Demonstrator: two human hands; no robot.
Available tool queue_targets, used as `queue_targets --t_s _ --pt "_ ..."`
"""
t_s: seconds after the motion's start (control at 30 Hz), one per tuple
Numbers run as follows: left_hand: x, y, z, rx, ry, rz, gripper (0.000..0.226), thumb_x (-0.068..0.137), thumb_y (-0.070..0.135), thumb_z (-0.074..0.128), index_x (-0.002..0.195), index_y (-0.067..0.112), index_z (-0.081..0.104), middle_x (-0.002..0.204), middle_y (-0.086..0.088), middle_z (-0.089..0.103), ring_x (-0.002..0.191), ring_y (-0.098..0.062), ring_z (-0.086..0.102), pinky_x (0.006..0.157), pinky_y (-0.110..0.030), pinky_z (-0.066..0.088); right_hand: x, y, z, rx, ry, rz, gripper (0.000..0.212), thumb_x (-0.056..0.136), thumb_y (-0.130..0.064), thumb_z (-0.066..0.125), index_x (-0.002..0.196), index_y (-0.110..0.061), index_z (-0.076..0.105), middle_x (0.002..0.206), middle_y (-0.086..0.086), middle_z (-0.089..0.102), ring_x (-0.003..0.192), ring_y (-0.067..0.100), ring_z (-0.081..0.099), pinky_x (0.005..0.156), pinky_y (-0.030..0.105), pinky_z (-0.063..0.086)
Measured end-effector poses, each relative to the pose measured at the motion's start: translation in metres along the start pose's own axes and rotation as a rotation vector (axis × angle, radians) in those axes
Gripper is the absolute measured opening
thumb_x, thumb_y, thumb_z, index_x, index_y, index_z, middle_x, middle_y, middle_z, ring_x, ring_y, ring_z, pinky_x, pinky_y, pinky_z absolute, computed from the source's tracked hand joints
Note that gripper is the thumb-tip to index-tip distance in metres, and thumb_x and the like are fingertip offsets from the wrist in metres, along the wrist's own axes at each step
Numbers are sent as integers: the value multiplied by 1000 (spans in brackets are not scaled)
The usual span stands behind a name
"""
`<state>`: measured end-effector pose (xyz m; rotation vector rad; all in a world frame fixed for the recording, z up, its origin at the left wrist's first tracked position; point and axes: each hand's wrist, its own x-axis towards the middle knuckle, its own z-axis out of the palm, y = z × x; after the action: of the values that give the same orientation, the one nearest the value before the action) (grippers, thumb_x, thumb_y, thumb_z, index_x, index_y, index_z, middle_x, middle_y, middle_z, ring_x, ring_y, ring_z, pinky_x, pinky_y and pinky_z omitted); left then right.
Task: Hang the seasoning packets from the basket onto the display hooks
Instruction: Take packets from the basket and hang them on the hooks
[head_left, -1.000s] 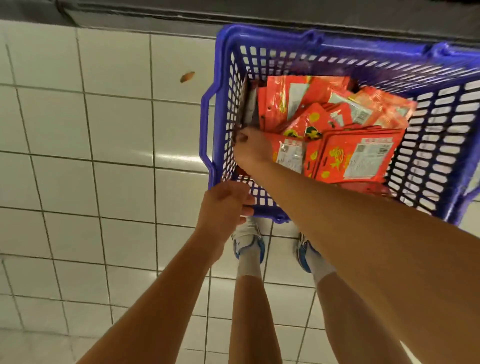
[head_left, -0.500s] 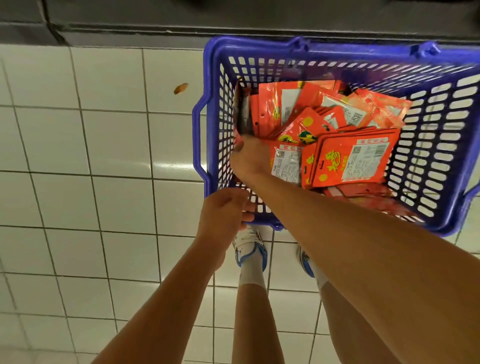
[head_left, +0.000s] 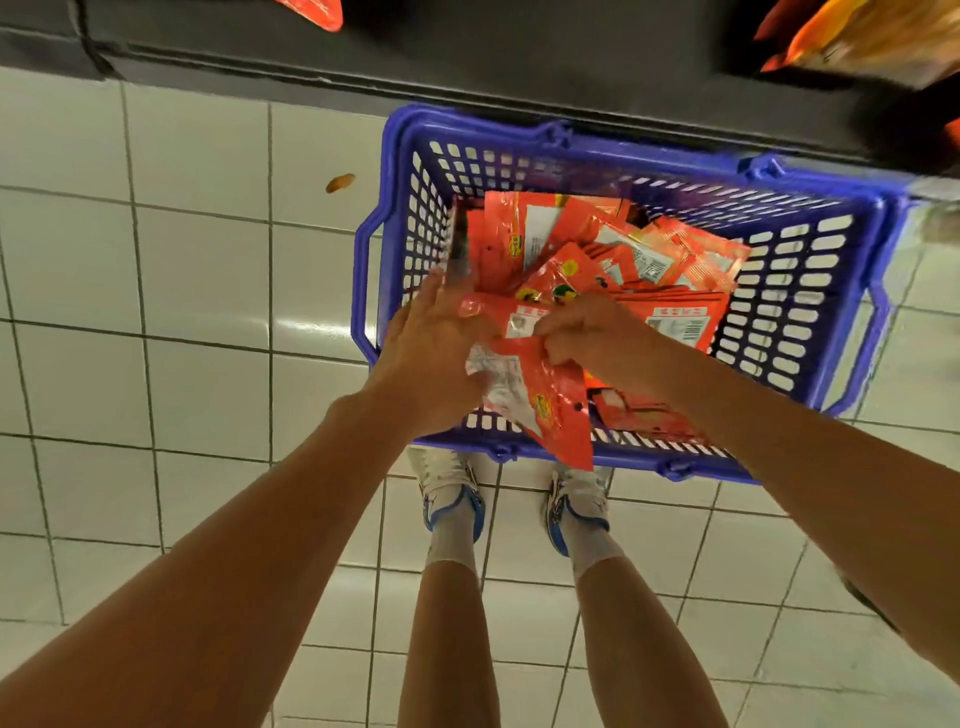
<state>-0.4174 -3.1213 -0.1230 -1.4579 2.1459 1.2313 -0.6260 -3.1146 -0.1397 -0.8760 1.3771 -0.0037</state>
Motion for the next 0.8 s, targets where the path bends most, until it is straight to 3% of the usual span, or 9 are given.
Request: queue_targets --t_s 0.07,0.13,0.2,0.27,0.4,0.5,0.57,0.67,0.8 --pt "2 3 5 3 -2 -51 28 94 25 66 121 25 64 137 1 60 136 -27 47 113 -53 37 -3 4 -4 47 36 -8 19 92 -1 61 82 -13 72 65 -4 67 61 10 61 61 26 49" --pt "1 5 11 -164 73 -160 15 98 20 60 112 19 62 112 -5 68 102 -26 63 83 -37 56 5 19 -11 222 206 54 18 95 -5 61 87 -19 69 68 -10 68 62 5 64 60 25 53" --pt "0 4 15 -287 155 -265 2 100 18 56 102 17 56 100 -4 65 86 -20 59 54 -12 47 19 44 -25 -49 467 108 5 96 -21 63 97 -16 66 79 -5 66 68 11 62 58 28 45" --pt "0 1 18 -399 192 -365 4 100 17 54 97 18 52 102 -2 65 88 -20 61 45 -6 39 27 73 -38 -412 555 227 33 93 -34 68 117 -12 61 103 5 67 89 23 65 65 31 50" --pt "-3 -6 22 -606 227 -488 19 100 15 50 112 9 62 121 -6 70 109 -29 67 61 -19 50 26 108 -46 -846 440 340 69 86 -24 70 145 -13 36 140 18 44 129 40 45 98 55 47" --pt "-5 -8 21 -656 251 -519 21 100 16 49 116 11 63 118 -3 70 105 -26 66 68 -27 54 21 118 -48 -1046 484 268 51 85 -27 72 130 -14 50 132 20 44 125 42 44 103 56 43" --pt "-7 -7 19 -670 260 -532 21 100 17 49 116 12 62 118 -2 69 103 -24 64 68 -27 53 12 117 -52 -954 526 192 32 89 -27 70 117 -13 61 125 19 52 117 41 52 97 52 47" --pt "-12 0 13 -729 277 -555 16 102 18 47 113 16 58 110 2 68 103 -25 66 69 -29 56 -5 102 -55 -614 487 30 10 93 -18 68 92 -13 60 88 8 62 87 35 64 65 30 43" --pt "-21 29 -2 -1049 258 -609 26 106 16 46 127 23 59 123 0 68 117 -29 64 92 -55 58 -38 63 -44 -414 591 -126 13 91 -13 62 104 -10 61 81 -3 58 67 15 56 55 8 32"
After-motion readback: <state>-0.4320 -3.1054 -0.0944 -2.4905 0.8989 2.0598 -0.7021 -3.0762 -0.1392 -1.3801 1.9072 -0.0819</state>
